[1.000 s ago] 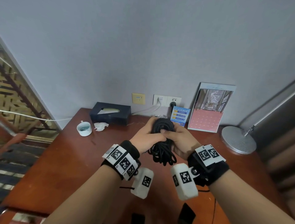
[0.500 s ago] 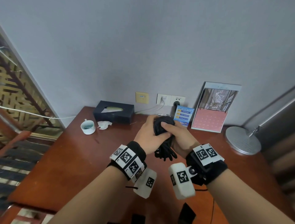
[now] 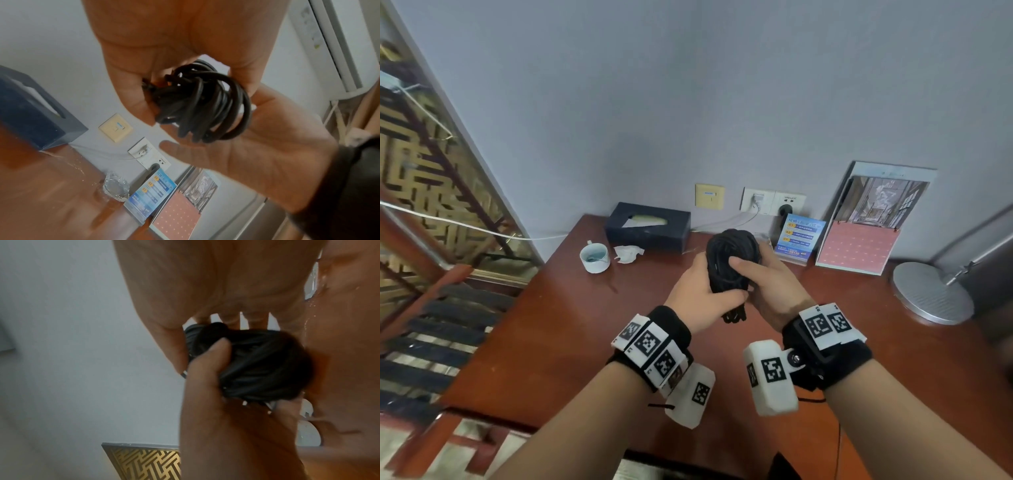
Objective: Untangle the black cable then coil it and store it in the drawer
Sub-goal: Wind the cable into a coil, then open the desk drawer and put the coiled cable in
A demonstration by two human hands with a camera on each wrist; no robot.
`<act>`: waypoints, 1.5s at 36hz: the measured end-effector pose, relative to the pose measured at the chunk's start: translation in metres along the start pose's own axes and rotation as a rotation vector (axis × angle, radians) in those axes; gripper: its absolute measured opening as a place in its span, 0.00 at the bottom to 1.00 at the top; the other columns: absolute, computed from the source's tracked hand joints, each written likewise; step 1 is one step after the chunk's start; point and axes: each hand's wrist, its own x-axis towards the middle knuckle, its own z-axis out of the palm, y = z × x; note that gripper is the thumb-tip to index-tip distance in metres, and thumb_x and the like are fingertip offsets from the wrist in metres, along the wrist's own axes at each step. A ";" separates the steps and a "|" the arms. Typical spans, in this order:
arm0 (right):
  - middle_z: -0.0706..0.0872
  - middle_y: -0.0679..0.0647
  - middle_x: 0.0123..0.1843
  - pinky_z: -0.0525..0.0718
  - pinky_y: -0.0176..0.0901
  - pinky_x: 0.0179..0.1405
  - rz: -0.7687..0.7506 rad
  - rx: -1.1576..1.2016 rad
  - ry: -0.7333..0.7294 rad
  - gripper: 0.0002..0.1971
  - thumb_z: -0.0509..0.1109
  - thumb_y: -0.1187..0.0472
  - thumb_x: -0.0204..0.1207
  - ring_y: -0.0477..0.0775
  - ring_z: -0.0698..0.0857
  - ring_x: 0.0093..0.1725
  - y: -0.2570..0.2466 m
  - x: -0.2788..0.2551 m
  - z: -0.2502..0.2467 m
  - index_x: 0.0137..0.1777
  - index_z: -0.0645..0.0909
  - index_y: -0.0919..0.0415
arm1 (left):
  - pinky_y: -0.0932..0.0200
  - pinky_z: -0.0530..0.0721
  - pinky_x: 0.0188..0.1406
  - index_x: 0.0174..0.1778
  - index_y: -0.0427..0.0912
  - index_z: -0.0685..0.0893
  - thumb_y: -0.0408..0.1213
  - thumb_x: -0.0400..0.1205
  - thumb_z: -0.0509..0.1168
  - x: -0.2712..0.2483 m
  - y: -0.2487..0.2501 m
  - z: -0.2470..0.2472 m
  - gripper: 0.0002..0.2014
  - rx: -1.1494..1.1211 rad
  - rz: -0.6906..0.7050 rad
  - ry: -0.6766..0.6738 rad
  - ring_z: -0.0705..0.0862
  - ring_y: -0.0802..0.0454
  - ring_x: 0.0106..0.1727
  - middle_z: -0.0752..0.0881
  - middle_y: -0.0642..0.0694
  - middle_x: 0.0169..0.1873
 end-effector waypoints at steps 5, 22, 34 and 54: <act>0.84 0.60 0.65 0.87 0.53 0.46 0.045 -0.040 -0.053 0.23 0.65 0.66 0.80 0.60 0.86 0.60 0.017 -0.012 0.010 0.73 0.69 0.55 | 0.56 0.84 0.56 0.67 0.50 0.74 0.48 0.69 0.76 -0.014 -0.004 -0.006 0.31 -0.141 -0.021 0.108 0.84 0.59 0.57 0.85 0.55 0.56; 0.82 0.62 0.63 0.85 0.61 0.59 0.046 -0.194 -0.064 0.30 0.72 0.72 0.73 0.61 0.85 0.61 0.060 -0.059 0.054 0.71 0.66 0.55 | 0.47 0.86 0.58 0.73 0.42 0.59 0.41 0.65 0.73 -0.093 -0.020 -0.022 0.43 -0.062 -0.154 0.049 0.81 0.49 0.61 0.78 0.45 0.63; 0.85 0.56 0.48 0.86 0.57 0.38 0.066 -0.207 -0.031 0.27 0.74 0.73 0.71 0.56 0.87 0.39 0.096 -0.076 0.096 0.66 0.69 0.56 | 0.66 0.74 0.62 0.84 0.54 0.50 0.42 0.62 0.65 -0.140 -0.048 -0.077 0.52 -0.121 -0.186 -0.168 0.73 0.57 0.71 0.72 0.54 0.72; 0.85 0.62 0.57 0.88 0.54 0.43 0.090 -0.284 0.094 0.30 0.78 0.72 0.66 0.61 0.87 0.52 0.216 -0.068 0.140 0.65 0.70 0.55 | 0.60 0.83 0.52 0.73 0.50 0.77 0.23 0.79 0.56 -0.162 -0.168 -0.112 0.28 -0.094 -0.222 -0.037 0.86 0.53 0.56 0.86 0.46 0.61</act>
